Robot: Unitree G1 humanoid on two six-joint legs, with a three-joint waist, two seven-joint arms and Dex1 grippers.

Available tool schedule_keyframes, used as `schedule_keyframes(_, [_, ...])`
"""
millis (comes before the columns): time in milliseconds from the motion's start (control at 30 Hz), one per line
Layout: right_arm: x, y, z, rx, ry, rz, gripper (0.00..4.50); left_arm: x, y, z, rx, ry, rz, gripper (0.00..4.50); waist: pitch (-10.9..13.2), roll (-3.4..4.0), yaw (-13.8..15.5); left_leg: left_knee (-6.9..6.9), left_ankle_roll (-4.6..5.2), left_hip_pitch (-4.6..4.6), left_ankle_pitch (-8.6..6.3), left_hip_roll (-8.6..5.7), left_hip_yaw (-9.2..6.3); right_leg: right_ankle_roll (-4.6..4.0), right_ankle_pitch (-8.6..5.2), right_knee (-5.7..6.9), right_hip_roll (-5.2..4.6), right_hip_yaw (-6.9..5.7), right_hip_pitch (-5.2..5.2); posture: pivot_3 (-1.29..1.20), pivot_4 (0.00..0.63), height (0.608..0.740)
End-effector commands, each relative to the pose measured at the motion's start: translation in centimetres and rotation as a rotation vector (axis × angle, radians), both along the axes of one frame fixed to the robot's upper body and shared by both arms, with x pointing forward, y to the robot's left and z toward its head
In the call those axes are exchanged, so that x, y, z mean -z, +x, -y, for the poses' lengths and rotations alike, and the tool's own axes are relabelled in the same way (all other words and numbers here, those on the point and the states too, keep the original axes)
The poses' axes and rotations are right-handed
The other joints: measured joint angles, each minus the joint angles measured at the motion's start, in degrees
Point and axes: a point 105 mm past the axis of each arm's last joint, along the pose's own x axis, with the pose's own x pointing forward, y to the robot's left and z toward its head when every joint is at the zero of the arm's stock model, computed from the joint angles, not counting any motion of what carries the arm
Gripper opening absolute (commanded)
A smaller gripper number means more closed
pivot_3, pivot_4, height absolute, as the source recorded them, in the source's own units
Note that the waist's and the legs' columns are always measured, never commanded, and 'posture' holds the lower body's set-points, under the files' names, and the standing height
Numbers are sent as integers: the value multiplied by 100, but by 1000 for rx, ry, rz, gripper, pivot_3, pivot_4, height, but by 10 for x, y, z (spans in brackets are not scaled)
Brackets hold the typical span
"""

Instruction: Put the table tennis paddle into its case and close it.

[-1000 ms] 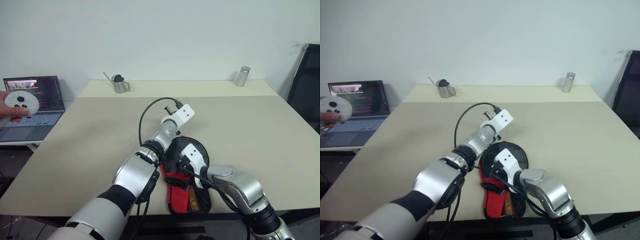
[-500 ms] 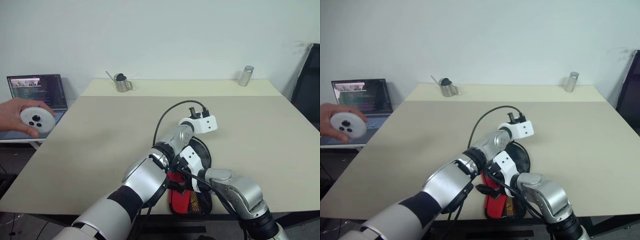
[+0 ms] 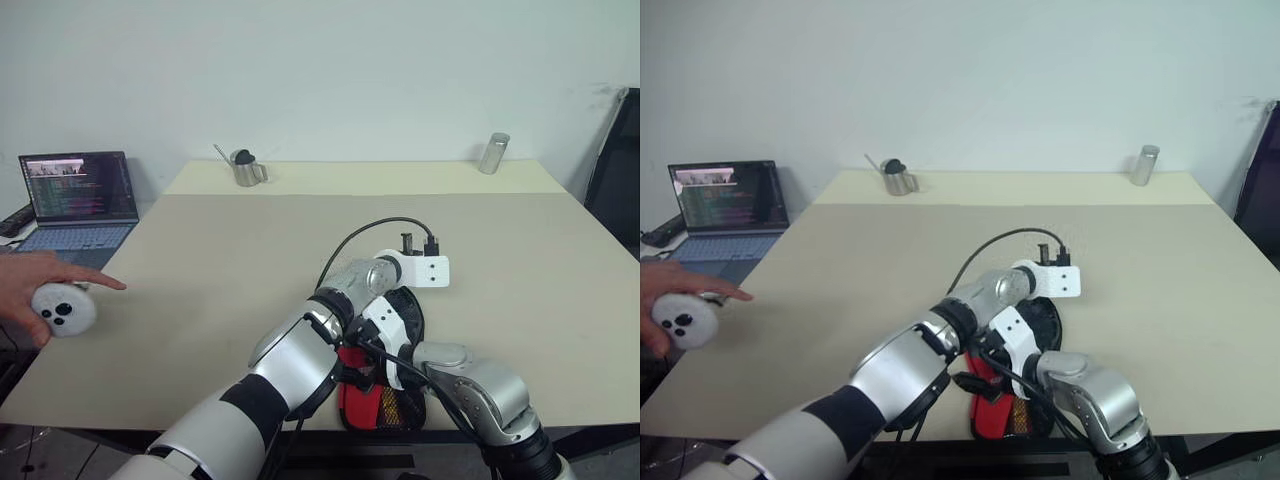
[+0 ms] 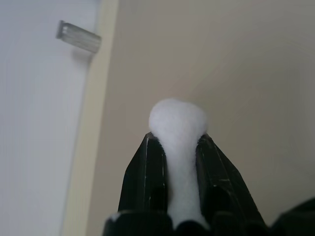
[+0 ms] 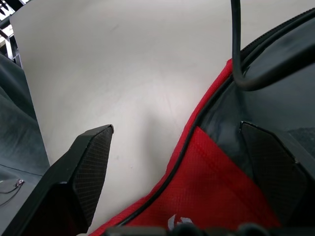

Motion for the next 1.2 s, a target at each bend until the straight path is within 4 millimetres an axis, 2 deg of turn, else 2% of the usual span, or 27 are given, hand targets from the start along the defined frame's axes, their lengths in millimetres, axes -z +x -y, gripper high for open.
schedule_keyframes(33, [27,-11,-1,-4,-71,-159,4500,33,-27,19,83,46,-139,311,-30,9,-2,0,6,2,-3,0,0,1,-1,0,1,0,2,0,150,740])
schedule_keyframes(100, [22,-8,-1,-6,-70,-153,4500,51,-27,4,70,122,-204,1017,-55,26,-9,0,12,11,-7,0,0,3,-3,-1,3,0,11,0,150,740])
schedule_keyframes(133, [20,-7,-1,-7,-69,-151,4500,56,-26,-3,58,152,-211,1158,-59,32,-11,-1,23,28,-13,1,1,6,-6,-2,4,0,26,0,150,740])
schedule_keyframes(200, [19,-6,-1,-8,-71,-151,4500,59,-24,-8,42,168,-215,1983,-68,31,-14,-10,38,79,-22,1,2,27,-21,-4,5,1,75,0,150,740])
schedule_keyframes(300, [19,-3,-1,-12,-72,-153,4500,59,-20,-15,15,159,-228,2910,-86,22,-29,-10,48,88,-29,2,2,43,-31,-1,6,-1,84,0,150,740])
schedule_keyframes(400, [17,-1,-4,-21,-74,-152,4500,44,-14,-12,1,65,-185,3920,-95,16,-41,-10,48,89,-29,3,1,43,-31,0,5,0,83,0,150,740])
schedule_keyframes(467, [17,0,-5,-24,-75,-151,4500,23,-8,-6,-3,-68,-148,4474,-94,15,-46,-10,47,89,-29,6,0,43,-31,1,2,0,82,0,150,740])
schedule_keyframes(600, [17,2,-5,-26,-80,-151,4500,2,-6,-8,32,-183,-221,4474,-86,11,-68,-10,46,87,-28,7,-1,43,-30,4,-2,1,78,0,150,740])
schedule_keyframes(667, [18,3,-4,-25,-82,-151,4500,-14,-5,-13,112,-150,-177,4474,-77,12,-92,-10,45,85,-28,6,-1,42,-30,5,-2,0,76,0,150,740])
schedule_keyframes(767, [20,4,0,-21,-84,-154,4500,-40,-3,-23,161,-209,-212,4474,-68,13,-133,-10,44,81,-28,5,1,41,-29,5,-3,2,72,0,150,740])
schedule_keyframes(900, [21,6,5,-19,-86,-152,4500,-63,-6,-44,245,-226,-234,4474,-51,21,-148,-10,44,78,-28,5,0,41,-29,4,-4,3,68,0,150,740])
schedule_keyframes(967, [21,9,9,-15,-91,-143,4500,-76,-5,-65,240,-310,-321,4474,-51,22,-145,-10,44,77,-28,3,-1,40,-29,2,-4,3,69,0,150,740])
schedule_keyframes(1033, [20,12,15,-12,-94,-131,4500,-95,-7,-90,252,-484,-471,4474,-49,24,-149,-9,45,75,-28,1,-1,39,-28,0,-3,4,69,0,150,740])
schedule_keyframes(1100, [18,15,19,-16,-94,-115,4500,-103,-9,-105,249,-579,-542,4474,-45,25,-159,-8,47,74,-29,0,0,39,-28,0,-3,7,68,0,150,740])
schedule_keyframes(1200, [11,23,28,-26,-85,-69,4500,-86,-13,-142,179,-535,-563,4474,-45,28,-163,-8,47,76,-29,0,-2,39,-29,1,1,6,69,0,150,740])
